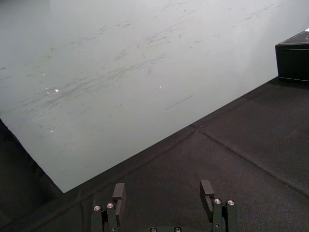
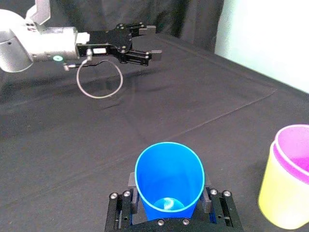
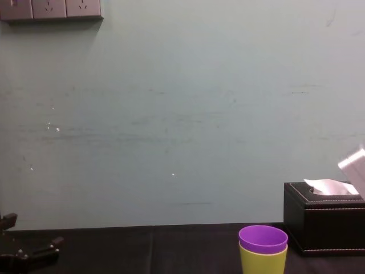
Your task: Stack the three plastic cups sequentially using one hand.
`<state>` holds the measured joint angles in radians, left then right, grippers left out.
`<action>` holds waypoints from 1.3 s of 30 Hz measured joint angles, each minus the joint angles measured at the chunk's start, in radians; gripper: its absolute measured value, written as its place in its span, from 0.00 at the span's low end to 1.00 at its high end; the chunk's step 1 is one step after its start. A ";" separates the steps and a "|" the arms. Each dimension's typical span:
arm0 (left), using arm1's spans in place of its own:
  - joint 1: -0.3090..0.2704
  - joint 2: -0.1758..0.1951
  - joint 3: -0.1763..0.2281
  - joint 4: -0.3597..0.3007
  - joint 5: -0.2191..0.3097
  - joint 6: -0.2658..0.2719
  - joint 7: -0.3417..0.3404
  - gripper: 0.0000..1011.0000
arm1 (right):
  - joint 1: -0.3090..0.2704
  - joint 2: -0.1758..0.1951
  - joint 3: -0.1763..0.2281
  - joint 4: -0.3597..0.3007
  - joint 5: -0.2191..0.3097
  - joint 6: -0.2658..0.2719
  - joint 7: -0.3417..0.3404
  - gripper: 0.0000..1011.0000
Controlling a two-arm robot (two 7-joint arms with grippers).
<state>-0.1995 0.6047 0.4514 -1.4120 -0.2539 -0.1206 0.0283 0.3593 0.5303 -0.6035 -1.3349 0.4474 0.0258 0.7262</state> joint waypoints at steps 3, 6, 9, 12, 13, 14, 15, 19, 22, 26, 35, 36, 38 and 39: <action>0.000 0.000 0.000 0.000 0.000 0.000 0.000 1.00 | -0.010 0.010 0.006 -0.035 -0.015 0.009 -0.035 0.72; 0.000 0.000 0.000 0.000 0.000 0.000 0.000 1.00 | -0.025 0.026 0.016 -0.083 -0.024 0.021 -0.063 0.72; 0.000 0.000 0.000 0.000 0.000 0.000 0.000 1.00 | -0.042 0.044 0.034 -0.136 -0.023 0.041 -0.083 0.72; 0.000 0.000 0.000 0.000 0.000 0.000 0.000 1.00 | -0.057 0.063 0.054 -0.185 -0.014 0.059 -0.099 0.72; 0.000 0.000 0.000 0.000 0.000 0.000 0.000 1.00 | -0.064 0.073 0.065 -0.207 -0.008 0.071 -0.108 0.72; 0.000 0.000 0.000 0.000 0.000 0.000 0.000 1.00 | -0.067 0.078 0.070 -0.219 -0.004 0.078 -0.111 0.72; 0.000 0.000 0.000 0.000 0.000 0.000 0.000 1.00 | -0.069 0.082 0.075 -0.227 -0.001 0.082 -0.113 0.72; 0.000 0.000 0.000 0.000 0.000 0.000 0.000 1.00 | -0.079 0.106 0.108 -0.276 0.027 0.115 -0.128 0.72; 0.000 0.000 0.000 0.000 0.000 0.000 0.000 1.00 | -0.079 0.116 0.126 -0.291 0.044 0.129 -0.137 0.72; 0.000 0.000 0.000 0.000 0.000 0.000 0.000 1.00 | -0.073 0.125 0.146 -0.301 0.058 0.139 -0.150 0.72; 0.000 0.000 0.000 0.000 0.000 0.000 0.000 1.00 | -0.039 0.129 0.176 -0.284 0.073 0.142 -0.169 0.72; 0.000 0.000 0.000 0.000 0.000 0.000 0.000 1.00 | -0.035 0.128 0.177 -0.282 0.073 0.142 -0.171 0.72; 0.000 0.000 0.000 0.000 0.000 0.000 0.000 1.00 | -0.027 0.127 0.177 -0.277 0.073 0.144 -0.174 0.72; 0.000 0.000 0.000 0.000 0.000 0.000 0.000 1.00 | -0.020 0.124 0.177 -0.271 0.071 0.146 -0.176 0.72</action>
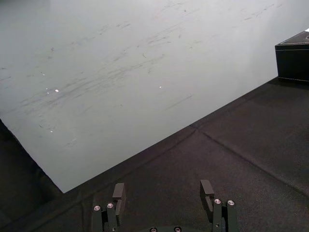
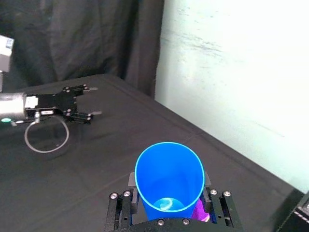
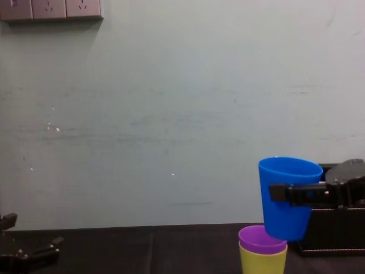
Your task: Stack the three plastic cups sequentially using one hand.
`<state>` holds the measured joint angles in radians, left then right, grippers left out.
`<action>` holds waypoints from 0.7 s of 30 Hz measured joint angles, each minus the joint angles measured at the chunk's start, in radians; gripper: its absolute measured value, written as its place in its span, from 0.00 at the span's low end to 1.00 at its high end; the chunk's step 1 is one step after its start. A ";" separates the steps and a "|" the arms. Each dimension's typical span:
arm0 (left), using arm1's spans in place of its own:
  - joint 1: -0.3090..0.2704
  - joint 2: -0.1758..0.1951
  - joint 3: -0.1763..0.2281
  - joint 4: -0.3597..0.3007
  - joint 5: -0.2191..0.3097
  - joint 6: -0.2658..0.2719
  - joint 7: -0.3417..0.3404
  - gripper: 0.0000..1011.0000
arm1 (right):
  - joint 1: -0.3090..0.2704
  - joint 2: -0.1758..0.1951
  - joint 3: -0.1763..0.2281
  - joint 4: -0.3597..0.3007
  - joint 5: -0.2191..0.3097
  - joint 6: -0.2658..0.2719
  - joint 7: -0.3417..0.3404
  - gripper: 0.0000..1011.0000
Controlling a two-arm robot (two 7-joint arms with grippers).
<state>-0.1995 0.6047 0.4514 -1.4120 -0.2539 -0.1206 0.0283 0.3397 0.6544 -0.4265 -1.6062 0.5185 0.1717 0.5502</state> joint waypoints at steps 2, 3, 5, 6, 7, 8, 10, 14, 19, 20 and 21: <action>0.000 0.000 0.000 0.000 0.000 0.000 0.000 1.00 | 0.012 -0.005 -0.001 0.010 -0.004 0.003 -0.005 0.72; 0.000 0.000 0.000 0.000 0.000 0.000 0.000 1.00 | 0.012 -0.005 -0.001 0.010 -0.004 0.003 -0.005 0.72; 0.000 0.000 0.000 0.000 0.000 0.000 0.000 1.00 | 0.027 -0.013 -0.006 0.024 -0.010 0.007 -0.007 0.72; 0.000 0.000 0.000 0.000 0.000 0.000 0.000 1.00 | 0.032 -0.015 -0.007 0.030 -0.012 0.009 -0.007 0.72; 0.000 0.000 0.000 0.000 0.000 0.000 0.000 1.00 | 0.042 -0.022 -0.011 0.042 -0.016 0.013 -0.008 0.72; 0.000 0.000 0.000 0.000 0.000 0.000 0.000 1.00 | 0.047 -0.025 -0.013 0.048 -0.017 0.014 -0.008 0.72; 0.000 0.000 0.000 0.000 0.000 0.000 0.000 1.00 | 0.062 -0.034 -0.019 0.066 -0.023 0.020 -0.009 0.72; 0.000 0.000 0.000 0.000 0.000 0.000 0.000 1.00 | 0.083 -0.051 -0.031 0.096 -0.032 0.026 -0.009 0.72; 0.000 0.000 0.000 0.000 0.000 0.000 0.000 1.00 | 0.102 -0.068 -0.042 0.125 -0.044 0.028 -0.009 0.72; 0.000 0.000 0.000 0.000 0.000 0.000 0.000 1.00 | 0.108 -0.073 -0.046 0.133 -0.047 0.028 -0.009 0.72; 0.000 0.000 0.000 0.000 0.000 0.000 0.000 1.00 | 0.111 -0.076 -0.047 0.138 -0.049 0.028 -0.009 0.72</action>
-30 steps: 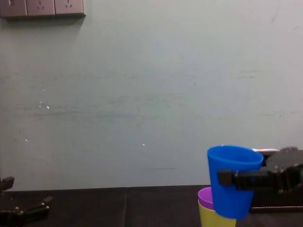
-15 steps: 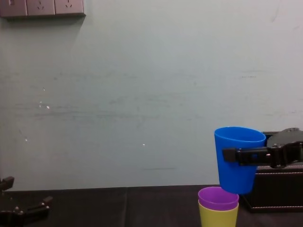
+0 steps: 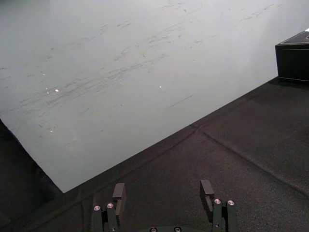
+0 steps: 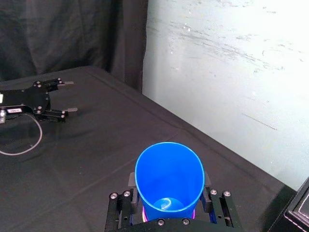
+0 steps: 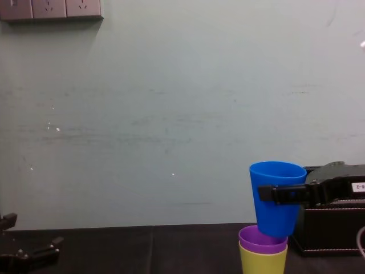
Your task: Stack the three plastic cups sequentially using one hand.
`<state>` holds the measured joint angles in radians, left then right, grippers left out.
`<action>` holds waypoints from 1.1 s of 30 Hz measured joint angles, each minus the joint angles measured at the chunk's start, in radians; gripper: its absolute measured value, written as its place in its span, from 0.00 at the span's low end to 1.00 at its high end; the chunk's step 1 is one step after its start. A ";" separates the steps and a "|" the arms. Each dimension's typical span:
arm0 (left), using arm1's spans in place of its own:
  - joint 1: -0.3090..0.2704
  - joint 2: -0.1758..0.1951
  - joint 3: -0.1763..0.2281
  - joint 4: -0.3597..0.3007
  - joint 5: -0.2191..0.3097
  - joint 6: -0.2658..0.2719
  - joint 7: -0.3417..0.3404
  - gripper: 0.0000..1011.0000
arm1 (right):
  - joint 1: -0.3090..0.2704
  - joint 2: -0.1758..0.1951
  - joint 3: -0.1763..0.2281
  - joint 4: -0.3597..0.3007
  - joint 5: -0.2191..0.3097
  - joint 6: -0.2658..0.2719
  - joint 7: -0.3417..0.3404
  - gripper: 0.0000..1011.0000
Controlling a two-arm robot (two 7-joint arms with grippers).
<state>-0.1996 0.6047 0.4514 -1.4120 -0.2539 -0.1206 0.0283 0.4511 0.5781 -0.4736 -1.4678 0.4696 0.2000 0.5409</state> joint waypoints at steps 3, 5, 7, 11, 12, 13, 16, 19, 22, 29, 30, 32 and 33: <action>0.000 0.000 0.000 0.000 0.000 0.000 0.000 1.00 | 0.012 -0.010 -0.005 0.019 -0.006 0.003 0.001 0.72; 0.000 0.000 0.000 0.000 0.000 0.000 0.000 1.00 | 0.021 -0.018 -0.009 0.032 -0.010 0.005 0.002 0.72; 0.000 0.000 0.000 0.000 0.000 0.000 0.000 1.00 | 0.029 -0.025 -0.014 0.044 -0.014 0.007 0.003 0.72; 0.000 0.000 0.000 0.000 0.000 0.000 0.000 1.00 | 0.037 -0.032 -0.019 0.058 -0.019 0.008 0.006 0.72; 0.000 0.000 0.000 0.000 0.000 0.000 0.000 1.00 | 0.040 -0.036 -0.021 0.063 -0.020 0.008 0.009 0.72; 0.000 0.000 0.000 0.000 0.000 0.000 0.000 1.00 | 0.042 -0.037 -0.022 0.066 -0.021 0.009 0.010 0.72; 0.000 0.000 0.000 0.000 0.000 0.000 0.000 1.00 | 0.047 -0.043 -0.026 0.075 -0.024 0.009 0.012 0.72; 0.000 0.000 0.000 0.000 0.000 0.000 0.000 1.00 | 0.051 -0.047 -0.029 0.082 -0.027 0.009 0.015 0.72; 0.000 0.000 0.000 0.000 0.000 0.000 0.000 1.00 | 0.057 -0.052 -0.033 0.094 -0.031 0.009 0.019 0.72; 0.000 0.000 0.000 0.000 0.000 0.000 0.000 1.00 | 0.062 -0.060 -0.038 0.110 -0.037 0.007 0.024 0.72; 0.000 0.000 0.000 0.000 0.000 0.000 0.000 1.00 | 0.063 -0.061 -0.038 0.112 -0.038 0.007 0.025 0.72; 0.000 0.000 0.000 0.000 0.000 0.000 0.000 1.00 | 0.063 -0.063 -0.040 0.116 -0.039 0.006 0.025 0.72; 0.000 0.000 0.000 0.000 0.000 0.000 0.000 1.00 | 0.063 -0.064 -0.040 0.117 -0.040 0.006 0.026 0.72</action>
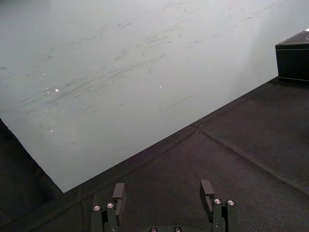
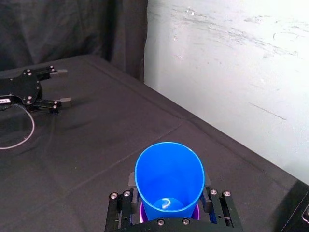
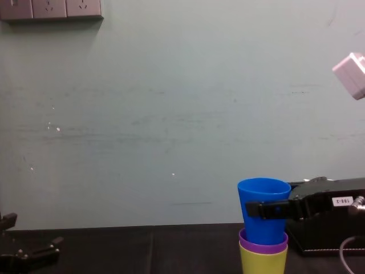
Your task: Stack the three plastic cups sequentially using one hand.
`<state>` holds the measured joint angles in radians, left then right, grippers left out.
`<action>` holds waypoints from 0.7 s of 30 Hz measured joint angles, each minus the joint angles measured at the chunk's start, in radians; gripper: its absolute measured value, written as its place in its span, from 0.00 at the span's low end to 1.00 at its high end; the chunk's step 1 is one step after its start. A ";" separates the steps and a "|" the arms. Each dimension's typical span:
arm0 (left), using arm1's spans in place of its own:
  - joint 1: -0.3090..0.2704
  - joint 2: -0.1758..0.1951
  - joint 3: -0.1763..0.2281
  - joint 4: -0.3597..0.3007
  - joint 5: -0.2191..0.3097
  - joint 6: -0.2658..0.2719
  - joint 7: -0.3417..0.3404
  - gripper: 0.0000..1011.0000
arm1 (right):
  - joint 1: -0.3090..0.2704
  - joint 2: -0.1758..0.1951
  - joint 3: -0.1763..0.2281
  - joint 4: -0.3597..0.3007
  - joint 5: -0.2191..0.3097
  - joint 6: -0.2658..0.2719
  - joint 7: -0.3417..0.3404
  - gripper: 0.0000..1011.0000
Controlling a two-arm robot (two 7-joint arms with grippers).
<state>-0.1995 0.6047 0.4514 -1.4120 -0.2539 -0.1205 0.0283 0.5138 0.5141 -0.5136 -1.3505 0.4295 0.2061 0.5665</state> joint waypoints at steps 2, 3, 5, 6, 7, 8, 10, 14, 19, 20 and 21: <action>0.000 0.000 0.000 0.000 0.000 0.000 0.000 1.00 | 0.000 -0.002 -0.001 0.004 -0.002 -0.001 0.000 0.72; 0.000 0.000 0.000 0.000 0.000 0.000 0.000 1.00 | 0.000 -0.002 -0.001 0.005 -0.003 -0.002 0.001 0.72; 0.000 0.000 0.000 0.000 0.000 0.000 0.000 1.00 | 0.000 -0.003 -0.002 0.008 -0.004 -0.002 0.001 0.72; 0.000 0.000 0.000 0.000 0.000 0.000 0.000 1.00 | -0.001 -0.003 -0.002 0.010 -0.005 -0.003 0.002 0.72; 0.000 0.000 0.000 0.000 0.000 0.000 0.000 1.00 | -0.001 -0.003 -0.002 0.012 -0.005 -0.004 0.002 0.72; 0.000 0.000 0.000 0.000 0.000 0.000 0.000 1.00 | -0.001 -0.004 -0.003 0.015 -0.006 -0.005 0.003 0.72; 0.000 0.000 0.000 0.000 0.000 0.000 0.000 1.00 | -0.001 -0.006 -0.004 0.019 -0.008 -0.006 0.004 0.72; 0.000 0.000 0.000 0.000 0.000 0.000 0.000 1.00 | -0.001 -0.006 -0.004 0.022 -0.010 -0.007 0.005 0.72; 0.000 0.000 0.000 0.000 0.000 0.000 0.000 1.00 | -0.001 -0.006 -0.004 0.022 -0.010 -0.007 0.005 0.73; 0.000 0.000 0.000 0.000 0.000 0.000 0.000 1.00 | -0.001 -0.006 -0.004 0.021 -0.010 -0.007 0.005 0.74; 0.000 0.000 0.000 0.000 0.000 0.000 0.000 1.00 | -0.001 -0.006 -0.004 0.021 -0.010 -0.007 0.005 0.76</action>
<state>-0.1995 0.6046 0.4513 -1.4120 -0.2539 -0.1205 0.0283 0.5133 0.5080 -0.5177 -1.3295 0.4194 0.1990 0.5716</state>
